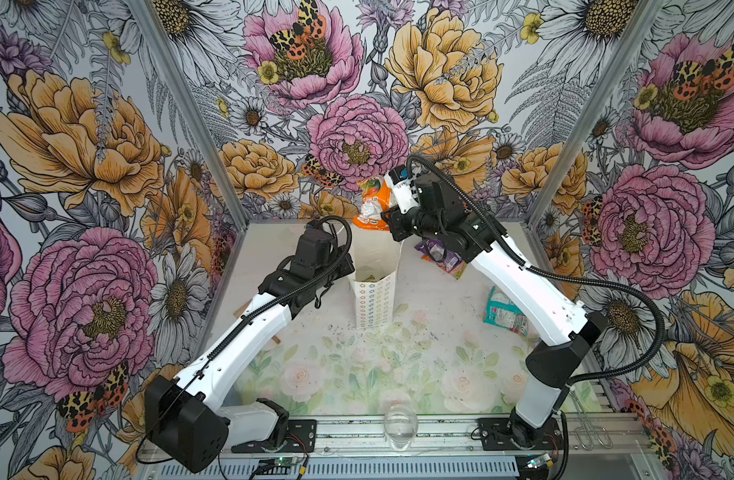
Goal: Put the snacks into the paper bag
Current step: 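Lower the orange packet into the bag held by the left gripper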
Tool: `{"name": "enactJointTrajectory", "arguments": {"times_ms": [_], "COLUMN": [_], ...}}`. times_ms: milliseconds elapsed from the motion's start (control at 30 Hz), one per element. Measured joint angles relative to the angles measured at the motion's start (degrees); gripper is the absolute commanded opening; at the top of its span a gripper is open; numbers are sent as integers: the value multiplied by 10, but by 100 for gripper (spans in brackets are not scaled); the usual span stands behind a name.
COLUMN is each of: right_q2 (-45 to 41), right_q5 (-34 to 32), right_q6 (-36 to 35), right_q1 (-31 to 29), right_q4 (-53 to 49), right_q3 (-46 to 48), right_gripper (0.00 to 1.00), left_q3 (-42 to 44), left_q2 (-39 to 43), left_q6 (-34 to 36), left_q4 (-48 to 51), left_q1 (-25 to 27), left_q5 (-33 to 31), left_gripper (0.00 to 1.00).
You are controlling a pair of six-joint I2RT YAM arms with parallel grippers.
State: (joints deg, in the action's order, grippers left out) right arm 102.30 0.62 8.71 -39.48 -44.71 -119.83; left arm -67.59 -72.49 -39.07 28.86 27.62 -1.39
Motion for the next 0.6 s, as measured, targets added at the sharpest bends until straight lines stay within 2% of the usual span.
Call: {"name": "enactJointTrajectory", "arguments": {"times_ms": [600], "right_q2": [2], "right_q5": [0], "right_q6": [22], "right_q1": [0], "right_q4": [11], "right_q3": [55], "right_gripper": [0], "left_q3": [0], "left_q2": [0], "left_q6": [0], "left_q4": [0], "left_q1": [0], "left_q5": [0], "left_gripper": [0]}}
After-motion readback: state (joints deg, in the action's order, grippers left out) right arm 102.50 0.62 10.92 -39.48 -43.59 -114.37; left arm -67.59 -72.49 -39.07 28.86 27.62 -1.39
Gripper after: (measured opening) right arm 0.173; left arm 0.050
